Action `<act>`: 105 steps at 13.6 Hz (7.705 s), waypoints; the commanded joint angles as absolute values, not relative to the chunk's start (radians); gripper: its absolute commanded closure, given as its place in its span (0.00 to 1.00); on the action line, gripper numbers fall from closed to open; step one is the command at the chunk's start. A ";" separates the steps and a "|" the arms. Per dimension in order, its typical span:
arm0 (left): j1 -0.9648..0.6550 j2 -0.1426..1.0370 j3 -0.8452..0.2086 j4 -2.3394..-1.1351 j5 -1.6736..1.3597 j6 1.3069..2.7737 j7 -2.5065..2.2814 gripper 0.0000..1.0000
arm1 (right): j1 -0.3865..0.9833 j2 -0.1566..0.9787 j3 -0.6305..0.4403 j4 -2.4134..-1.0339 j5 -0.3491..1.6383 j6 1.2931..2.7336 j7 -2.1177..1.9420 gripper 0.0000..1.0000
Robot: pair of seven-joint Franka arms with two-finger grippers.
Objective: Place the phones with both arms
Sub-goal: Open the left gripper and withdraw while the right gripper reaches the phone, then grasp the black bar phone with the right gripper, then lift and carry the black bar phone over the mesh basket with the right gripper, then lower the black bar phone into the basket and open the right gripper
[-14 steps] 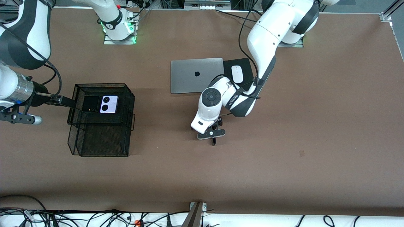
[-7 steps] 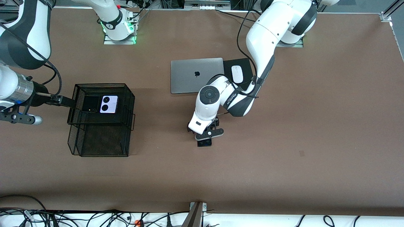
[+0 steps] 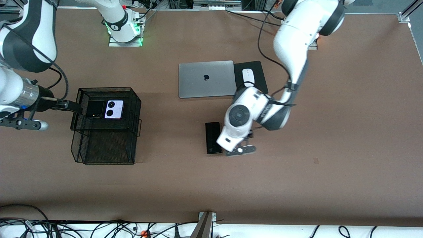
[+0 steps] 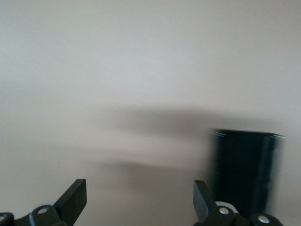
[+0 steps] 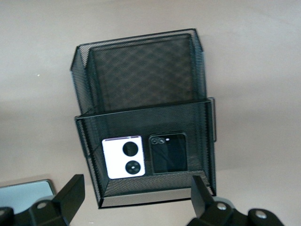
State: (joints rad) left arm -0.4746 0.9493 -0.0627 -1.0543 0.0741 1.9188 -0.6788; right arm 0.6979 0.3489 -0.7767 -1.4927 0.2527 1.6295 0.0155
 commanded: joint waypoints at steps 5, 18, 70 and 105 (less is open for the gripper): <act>-0.129 0.574 -0.069 -1.524 0.087 1.905 -0.108 0.00 | 0.836 0.533 -0.671 -1.321 0.301 1.726 0.135 0.00; 0.017 0.148 -0.086 -1.551 0.066 1.674 0.006 0.00 | 0.867 0.982 -0.319 -1.100 0.321 2.203 0.543 0.00; 0.014 0.052 -0.083 -1.591 -0.020 1.594 0.063 0.00 | 0.888 0.795 -0.488 -1.147 0.290 1.926 0.385 0.92; 0.015 0.060 -0.083 -1.591 -0.011 1.594 0.060 0.00 | 0.437 0.695 -0.488 -1.548 0.339 1.985 -0.172 0.82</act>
State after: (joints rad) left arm 0.0128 0.0638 -0.0857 -1.5919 0.0016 1.6039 0.0458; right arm 0.4468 0.7163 -0.4897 -1.5145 0.3256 2.0148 -0.1759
